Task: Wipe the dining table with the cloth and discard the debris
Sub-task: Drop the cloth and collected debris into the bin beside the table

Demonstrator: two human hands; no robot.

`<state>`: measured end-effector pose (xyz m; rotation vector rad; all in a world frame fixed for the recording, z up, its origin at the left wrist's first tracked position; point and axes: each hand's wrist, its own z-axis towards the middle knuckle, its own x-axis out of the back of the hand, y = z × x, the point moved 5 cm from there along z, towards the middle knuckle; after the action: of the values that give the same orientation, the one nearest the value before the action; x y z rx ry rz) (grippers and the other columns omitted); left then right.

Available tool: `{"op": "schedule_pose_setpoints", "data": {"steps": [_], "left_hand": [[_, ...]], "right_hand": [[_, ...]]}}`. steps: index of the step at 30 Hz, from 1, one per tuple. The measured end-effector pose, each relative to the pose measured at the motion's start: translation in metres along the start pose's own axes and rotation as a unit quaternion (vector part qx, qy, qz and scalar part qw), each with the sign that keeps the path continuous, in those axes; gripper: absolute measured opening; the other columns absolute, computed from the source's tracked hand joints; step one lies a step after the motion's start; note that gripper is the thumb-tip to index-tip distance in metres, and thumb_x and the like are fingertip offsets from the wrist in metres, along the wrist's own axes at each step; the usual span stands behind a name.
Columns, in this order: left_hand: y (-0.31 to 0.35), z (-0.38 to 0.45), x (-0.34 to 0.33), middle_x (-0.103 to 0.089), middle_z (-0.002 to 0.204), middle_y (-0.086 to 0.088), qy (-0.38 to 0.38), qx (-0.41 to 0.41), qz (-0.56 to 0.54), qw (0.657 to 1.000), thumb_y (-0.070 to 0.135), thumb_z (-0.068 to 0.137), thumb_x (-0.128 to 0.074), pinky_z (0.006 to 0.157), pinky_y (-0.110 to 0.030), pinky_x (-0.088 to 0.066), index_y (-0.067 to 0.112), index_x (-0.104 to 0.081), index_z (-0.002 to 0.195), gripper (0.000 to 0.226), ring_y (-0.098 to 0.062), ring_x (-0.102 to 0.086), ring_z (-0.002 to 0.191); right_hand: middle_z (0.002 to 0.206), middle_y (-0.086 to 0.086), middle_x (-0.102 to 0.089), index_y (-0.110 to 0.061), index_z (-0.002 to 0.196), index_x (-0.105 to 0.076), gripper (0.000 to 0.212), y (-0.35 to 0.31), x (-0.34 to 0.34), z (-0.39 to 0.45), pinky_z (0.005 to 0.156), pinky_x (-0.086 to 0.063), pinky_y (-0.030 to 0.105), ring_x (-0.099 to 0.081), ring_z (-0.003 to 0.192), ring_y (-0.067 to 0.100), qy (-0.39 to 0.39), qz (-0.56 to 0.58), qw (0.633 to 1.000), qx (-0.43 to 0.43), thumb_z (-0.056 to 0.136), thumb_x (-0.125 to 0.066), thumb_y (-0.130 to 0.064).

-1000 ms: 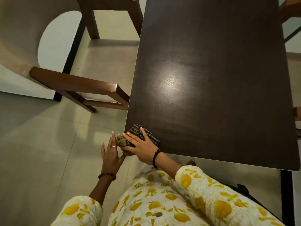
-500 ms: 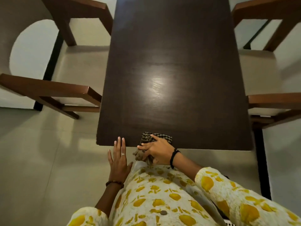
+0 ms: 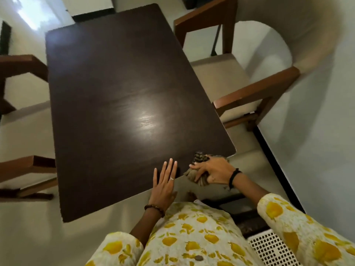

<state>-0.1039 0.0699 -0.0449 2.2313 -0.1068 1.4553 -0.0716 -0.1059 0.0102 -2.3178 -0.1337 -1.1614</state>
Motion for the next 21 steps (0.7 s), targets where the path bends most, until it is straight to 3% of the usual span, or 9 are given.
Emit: {"op": "schedule_pose_setpoints", "data": {"steps": [4, 6, 8, 11, 13, 15, 17, 19, 21], "left_hand": [[0.018, 0.016, 0.004, 0.012, 0.153, 0.0, -0.051, -0.024, 0.025, 0.998, 0.017, 0.065, -0.076, 0.108, -0.038, 0.022, 0.021, 0.012, 0.144, 0.119, -0.015, 0.018, 0.139], [0.028, 0.021, 0.008, 0.026, 0.147, 0.003, -0.054, -0.054, 0.065, 0.995, 0.024, 0.077, -0.069, 0.102, -0.036, 0.03, 0.022, 0.022, 0.138, 0.11, -0.015, 0.025, 0.136], [0.031, 0.023, 0.01, 0.031, 0.144, 0.003, -0.052, -0.072, 0.08, 0.993, 0.027, 0.081, -0.065, 0.099, -0.036, 0.032, 0.022, 0.026, 0.135, 0.106, -0.016, 0.029, 0.134], [0.032, 0.023, 0.012, 0.027, 0.145, 0.001, -0.059, -0.092, 0.075, 0.991, 0.026, 0.082, -0.064, 0.1, -0.038, 0.029, 0.02, 0.02, 0.137, 0.101, -0.018, 0.027, 0.133], [0.033, 0.023, 0.014, 0.027, 0.144, 0.002, -0.051, -0.104, 0.06, 0.991, 0.025, 0.083, -0.063, 0.101, -0.038, 0.029, 0.02, 0.02, 0.137, 0.099, -0.018, 0.028, 0.132], [0.037, 0.022, 0.017, 0.028, 0.144, 0.001, -0.042, -0.123, 0.064, 0.989, 0.027, 0.08, -0.066, 0.103, -0.035, 0.03, 0.023, 0.023, 0.137, 0.106, -0.017, 0.03, 0.132], [0.042, 0.023, 0.019, 0.004, 0.153, -0.007, -0.048, -0.154, 0.056, 0.985, 0.03, 0.063, -0.08, 0.109, -0.038, 0.02, 0.02, 0.008, 0.145, 0.121, -0.02, 0.016, 0.139], [0.047, 0.024, 0.02, -0.02, 0.151, -0.011, -0.048, -0.196, 0.073, 0.977, 0.033, 0.045, -0.088, 0.109, -0.042, 0.008, 0.013, -0.006, 0.146, 0.132, -0.019, 0.003, 0.14], [0.052, 0.025, 0.021, -0.018, 0.15, -0.008, -0.053, -0.228, 0.084, 0.969, 0.034, 0.043, -0.088, 0.109, -0.043, 0.006, 0.014, -0.001, 0.147, 0.137, -0.017, 0.008, 0.141]], "right_hand": [[0.14, -0.021, -0.042, -0.04, 0.11, -0.065, 0.051, 0.039, 0.015, -0.021, 0.081, -0.041, 0.02, -0.054, 0.114, 0.014, 0.034, 0.03, 0.994, -0.095, 0.073, -0.051, -0.008], [0.14, -0.021, -0.042, -0.041, 0.104, -0.067, 0.048, 0.054, 0.019, -0.03, 0.067, -0.032, 0.009, -0.057, 0.102, 0.009, 0.045, 0.064, 0.988, -0.135, 0.075, -0.048, -0.007], [0.137, -0.019, -0.047, -0.041, 0.1, -0.068, 0.047, 0.065, 0.019, -0.037, 0.056, -0.026, 0.007, -0.056, 0.084, 0.003, 0.058, 0.1, 0.977, -0.178, 0.077, -0.046, -0.007], [0.123, -0.005, -0.062, -0.034, 0.097, -0.07, 0.053, 0.069, 0.016, -0.054, 0.069, -0.046, 0.015, -0.061, 0.098, 0.008, 0.121, 0.259, 0.929, -0.236, 0.077, -0.04, 0.003], [0.105, 0.002, -0.067, -0.018, 0.104, -0.067, 0.055, 0.057, 0.01, -0.074, 0.07, -0.049, 0.013, -0.063, 0.09, 0.0, 0.188, 0.504, 0.805, -0.249, 0.075, -0.034, 0.016], [0.1, 0.001, -0.063, -0.01, 0.113, -0.059, 0.056, 0.041, -0.002, -0.089, 0.065, -0.049, 0.014, -0.062, 0.095, 0.012, 0.26, 0.686, 0.636, -0.24, 0.066, -0.04, 0.013], [0.098, 0.004, -0.06, -0.008, 0.11, -0.057, 0.058, 0.031, -0.03, -0.095, 0.065, -0.049, 0.023, -0.058, 0.091, 0.024, 0.335, 0.801, 0.435, -0.239, 0.054, -0.045, 0.001], [0.087, 0.008, -0.06, -0.007, 0.088, -0.066, 0.033, 0.02, -0.062, -0.093, 0.061, -0.052, 0.029, -0.06, 0.077, 0.025, 0.38, 0.868, 0.232, -0.219, 0.063, -0.045, -0.003], [0.084, 0.012, -0.062, -0.008, 0.074, -0.069, 0.017, 0.007, -0.085, -0.087, 0.061, -0.058, 0.035, -0.061, 0.077, 0.029, 0.404, 0.891, 0.098, -0.182, 0.057, -0.065, -0.012]]}}
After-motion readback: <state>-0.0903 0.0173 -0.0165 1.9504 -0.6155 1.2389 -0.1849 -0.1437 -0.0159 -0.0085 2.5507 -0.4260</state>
